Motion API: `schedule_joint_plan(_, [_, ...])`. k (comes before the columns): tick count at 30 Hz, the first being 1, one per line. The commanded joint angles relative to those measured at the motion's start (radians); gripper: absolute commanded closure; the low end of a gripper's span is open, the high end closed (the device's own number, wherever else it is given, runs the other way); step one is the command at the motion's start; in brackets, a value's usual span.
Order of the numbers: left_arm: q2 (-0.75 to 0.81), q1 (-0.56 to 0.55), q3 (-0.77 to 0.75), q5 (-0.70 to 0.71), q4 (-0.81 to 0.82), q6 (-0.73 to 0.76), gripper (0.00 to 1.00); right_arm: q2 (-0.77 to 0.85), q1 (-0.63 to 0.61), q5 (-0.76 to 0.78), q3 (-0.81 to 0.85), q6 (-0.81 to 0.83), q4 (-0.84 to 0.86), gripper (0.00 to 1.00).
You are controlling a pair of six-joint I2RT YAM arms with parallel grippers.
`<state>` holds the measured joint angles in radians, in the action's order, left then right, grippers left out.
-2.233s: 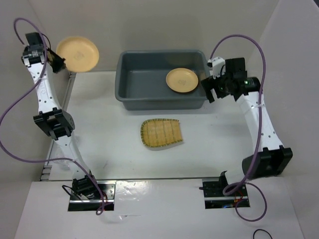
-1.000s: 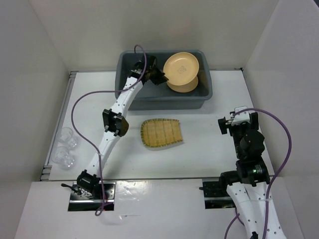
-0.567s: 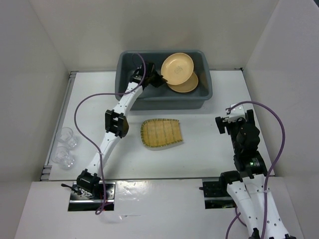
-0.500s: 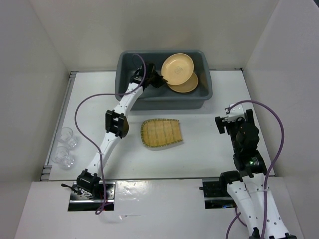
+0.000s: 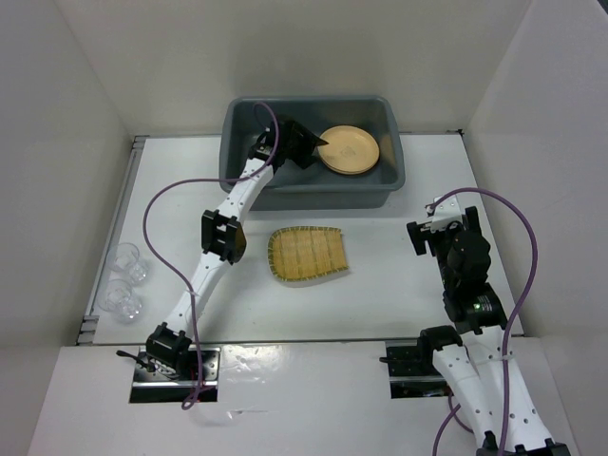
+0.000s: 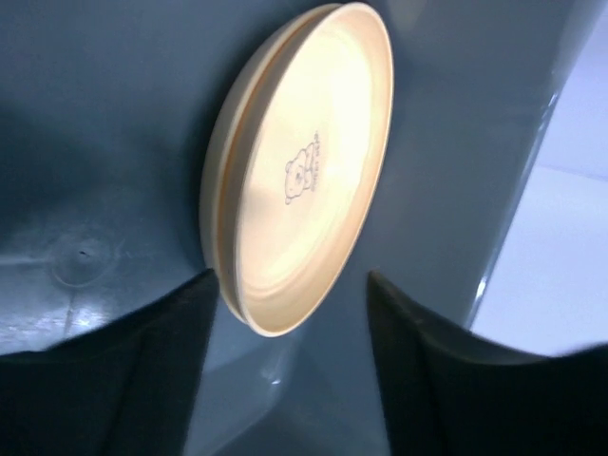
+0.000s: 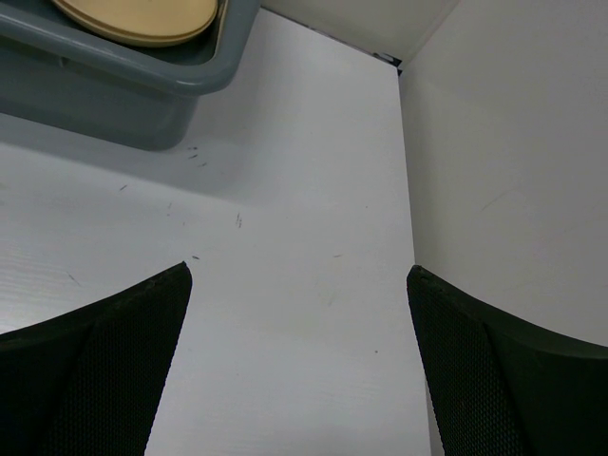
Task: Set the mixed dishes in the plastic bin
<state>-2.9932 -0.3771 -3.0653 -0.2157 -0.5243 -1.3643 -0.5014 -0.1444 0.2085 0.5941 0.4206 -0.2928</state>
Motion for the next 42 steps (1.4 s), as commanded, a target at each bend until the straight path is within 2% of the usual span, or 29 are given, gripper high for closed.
schedule_joint_plan(1, [-0.018,-0.005,-0.049,-0.01,0.007,0.004,0.27,-0.002,-0.014,0.006,0.004,-0.003,0.029,0.02])
schedule_joint_plan(4, [-0.018,-0.005,-0.049,0.018,-0.02,0.043,0.13,-0.002,-0.014,0.006,0.004,-0.003,0.029,0.02])
schedule_joint_plan(8, [-0.009,0.004,-0.049,0.039,-0.069,0.103,0.12,0.007,-0.014,-0.003,0.004,-0.003,0.029,0.02])
schedule_joint_plan(16, [0.01,0.004,-0.009,0.098,-0.094,0.198,0.31,0.008,-0.014,-0.021,0.004,-0.003,0.02,0.02])
schedule_joint_plan(21, [0.022,0.004,0.013,0.119,-0.074,0.226,0.31,-0.002,-0.014,-0.031,0.004,-0.003,0.02,0.02])
schedule_joint_plan(25, [-0.01,0.004,-0.035,0.11,-0.065,0.238,0.29,-0.011,-0.014,-0.031,0.004,-0.003,0.011,0.02])
schedule_joint_plan(29, [0.014,0.004,0.008,0.119,-0.081,0.277,0.31,-0.029,-0.014,-0.04,0.004,-0.003,0.011,0.02])
schedule_joint_plan(30, [0.014,0.004,0.008,0.128,-0.101,0.287,0.35,-0.029,-0.014,-0.04,0.004,-0.003,0.011,0.02])
schedule_joint_plan(33, [-0.013,0.004,-0.059,0.153,-0.21,0.333,0.58,-0.029,-0.014,-0.04,0.004,-0.003,0.011,0.02])
schedule_joint_plan(36, [0.002,0.004,-0.073,0.167,-0.267,0.381,0.58,-0.029,-0.014,-0.04,0.004,-0.003,0.011,0.02])
schedule_joint_plan(39, [0.037,0.014,-0.073,0.167,-0.292,0.429,0.53,-0.029,-0.014,-0.053,0.013,-0.003,0.011,0.02])
schedule_joint_plan(41, [0.069,0.014,-0.073,0.167,-0.322,0.467,0.53,-0.038,-0.023,-0.066,0.033,0.006,0.011,0.02])
schedule_joint_plan(42, [0.079,0.014,-0.073,0.167,-0.339,0.481,0.56,-0.055,-0.023,-0.078,0.047,0.015,0.053,0.05])
